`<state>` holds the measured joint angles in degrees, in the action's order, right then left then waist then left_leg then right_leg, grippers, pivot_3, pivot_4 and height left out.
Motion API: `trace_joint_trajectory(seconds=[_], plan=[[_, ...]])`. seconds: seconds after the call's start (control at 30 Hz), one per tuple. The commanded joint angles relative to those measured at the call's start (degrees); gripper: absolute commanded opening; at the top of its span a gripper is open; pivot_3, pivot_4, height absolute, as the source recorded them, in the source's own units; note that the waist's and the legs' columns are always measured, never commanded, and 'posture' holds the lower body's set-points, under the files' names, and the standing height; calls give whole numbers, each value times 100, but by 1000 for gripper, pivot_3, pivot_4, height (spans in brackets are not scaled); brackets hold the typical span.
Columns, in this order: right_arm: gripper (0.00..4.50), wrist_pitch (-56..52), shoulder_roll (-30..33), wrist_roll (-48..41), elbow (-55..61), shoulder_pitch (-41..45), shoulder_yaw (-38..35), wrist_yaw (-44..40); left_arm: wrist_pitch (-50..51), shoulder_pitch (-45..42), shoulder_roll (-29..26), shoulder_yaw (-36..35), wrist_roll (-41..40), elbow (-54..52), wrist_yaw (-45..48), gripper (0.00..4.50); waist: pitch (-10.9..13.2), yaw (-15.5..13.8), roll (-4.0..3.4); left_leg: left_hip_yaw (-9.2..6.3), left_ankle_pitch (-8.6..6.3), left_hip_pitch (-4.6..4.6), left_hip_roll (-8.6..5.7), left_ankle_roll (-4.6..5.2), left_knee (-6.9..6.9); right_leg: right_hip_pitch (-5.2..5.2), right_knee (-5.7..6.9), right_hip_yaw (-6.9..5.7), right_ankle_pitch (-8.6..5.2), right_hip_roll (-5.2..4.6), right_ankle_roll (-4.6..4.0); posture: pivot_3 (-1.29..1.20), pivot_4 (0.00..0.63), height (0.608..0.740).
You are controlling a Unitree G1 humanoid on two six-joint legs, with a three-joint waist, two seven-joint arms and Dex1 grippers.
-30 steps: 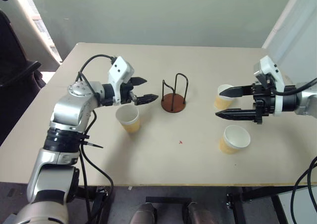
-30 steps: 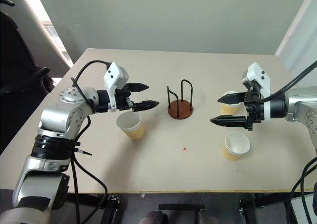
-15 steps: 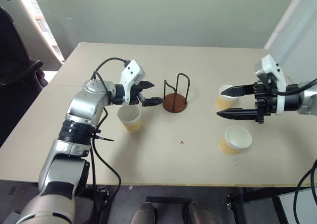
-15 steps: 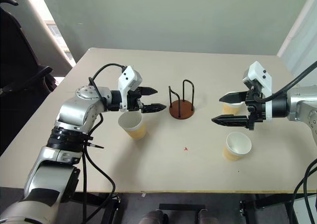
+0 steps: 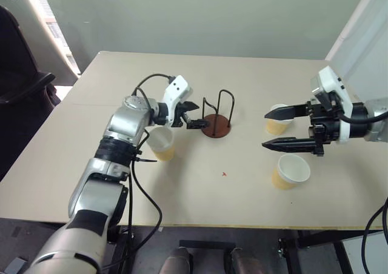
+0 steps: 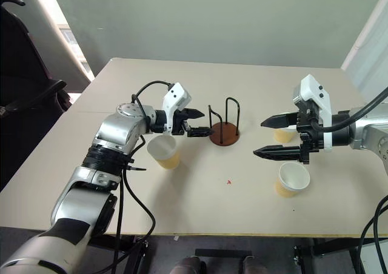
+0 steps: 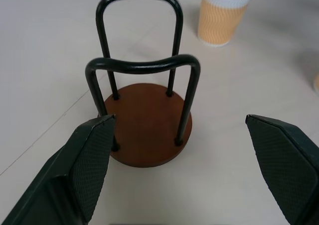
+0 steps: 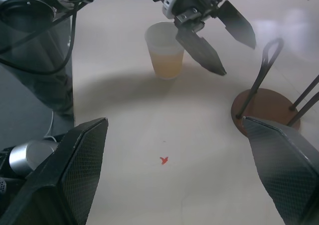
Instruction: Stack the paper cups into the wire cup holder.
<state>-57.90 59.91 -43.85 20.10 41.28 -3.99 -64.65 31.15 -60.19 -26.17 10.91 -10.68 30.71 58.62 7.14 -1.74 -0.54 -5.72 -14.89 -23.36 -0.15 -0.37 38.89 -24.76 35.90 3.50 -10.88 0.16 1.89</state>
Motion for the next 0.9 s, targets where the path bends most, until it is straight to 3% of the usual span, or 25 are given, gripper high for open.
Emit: trace_joint_trajectory(seconds=[0.03, 0.73, 0.83, 0.9], plan=[[4500, 30, 73, -128, 132, 51, -286, 87, -207, -260, 70, 5, 115, 111, 86, 4476, 0, 0, 0, 0, -1, -2, 0, 1, 2, 0, 0, 0, 1, 0, 2, 0, 150, 740], [4500, 77, 103, -279, 146, -79, -316, 262, -977, -744, 933, 174, 719, 1255, 7, 4476, 0, -23, 0, 9, -13, -12, -5, 22, 21, 0, -2, 9, -1, -1, 28, 0, 150, 740], [4500, 97, 104, -278, 140, -126, -347, 283, -1179, -781, 1019, 165, 844, 1447, -191, 3908, 0, -31, 0, 11, -14, -12, -6, 23, 23, 0, -2, 12, 0, -1, 32, 0, 150, 740], [4500, 104, 95, -283, 138, -148, -358, 307, -1268, -830, 1070, 118, 881, 1597, -299, 3244, 0, -31, 0, 13, -14, -12, -7, 24, 24, 0, -3, 17, 1, -1, 34, 0, 150, 740]])
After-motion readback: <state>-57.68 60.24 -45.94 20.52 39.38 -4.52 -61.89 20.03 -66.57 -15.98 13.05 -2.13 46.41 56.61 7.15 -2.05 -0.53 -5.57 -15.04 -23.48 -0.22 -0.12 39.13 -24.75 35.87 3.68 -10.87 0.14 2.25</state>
